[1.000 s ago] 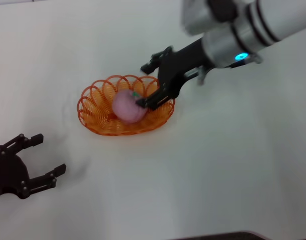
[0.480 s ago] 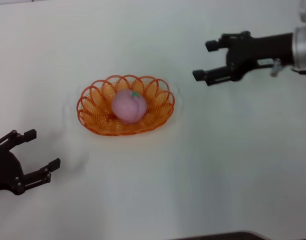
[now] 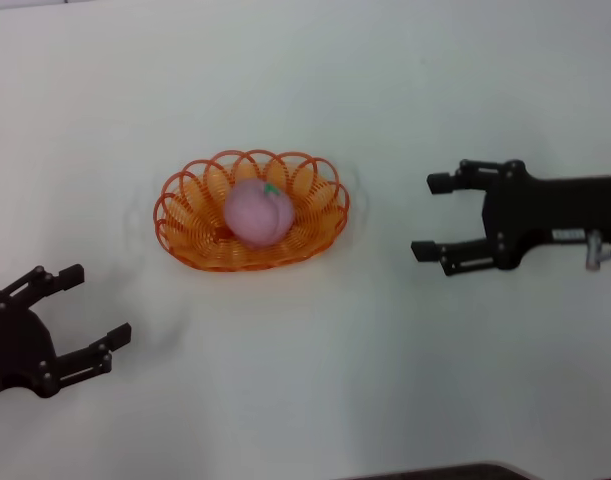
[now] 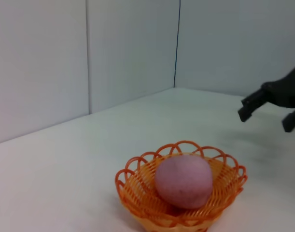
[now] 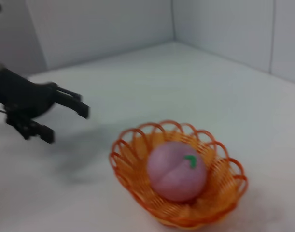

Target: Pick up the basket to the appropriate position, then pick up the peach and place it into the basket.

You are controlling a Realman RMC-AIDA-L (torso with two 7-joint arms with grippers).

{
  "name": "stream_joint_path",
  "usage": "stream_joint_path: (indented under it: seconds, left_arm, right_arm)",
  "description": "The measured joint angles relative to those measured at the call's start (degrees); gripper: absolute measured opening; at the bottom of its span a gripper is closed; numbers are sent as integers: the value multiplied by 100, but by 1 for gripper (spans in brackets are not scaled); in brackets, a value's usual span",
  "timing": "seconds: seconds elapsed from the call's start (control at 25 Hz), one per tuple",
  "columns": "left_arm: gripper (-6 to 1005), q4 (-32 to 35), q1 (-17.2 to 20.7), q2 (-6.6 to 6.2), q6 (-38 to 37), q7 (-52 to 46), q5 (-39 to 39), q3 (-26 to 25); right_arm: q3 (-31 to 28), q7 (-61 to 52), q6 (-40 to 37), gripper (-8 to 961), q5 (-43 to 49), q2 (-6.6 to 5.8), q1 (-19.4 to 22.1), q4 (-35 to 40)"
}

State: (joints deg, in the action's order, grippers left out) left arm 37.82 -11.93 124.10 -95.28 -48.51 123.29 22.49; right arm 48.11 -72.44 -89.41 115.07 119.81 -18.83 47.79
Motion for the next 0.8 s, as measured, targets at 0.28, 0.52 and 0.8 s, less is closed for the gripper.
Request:
stream_joint_path:
  seconds: [0.28, 0.52, 0.8]
  left_arm:
    - [886, -92, -17, 0, -7, 0, 10, 23]
    - [886, -161, -26, 0, 10, 14, 0, 19]
    - [886, -190, -22, 0, 4, 26, -8, 11]
  right_arm:
    - [-304, 958, -47, 928, -358, -21, 185, -705]
    - [-314, 1147, 48, 928, -341, -24, 148, -955]
    - [-339, 1157, 66, 928, -342, -28, 137, -980]
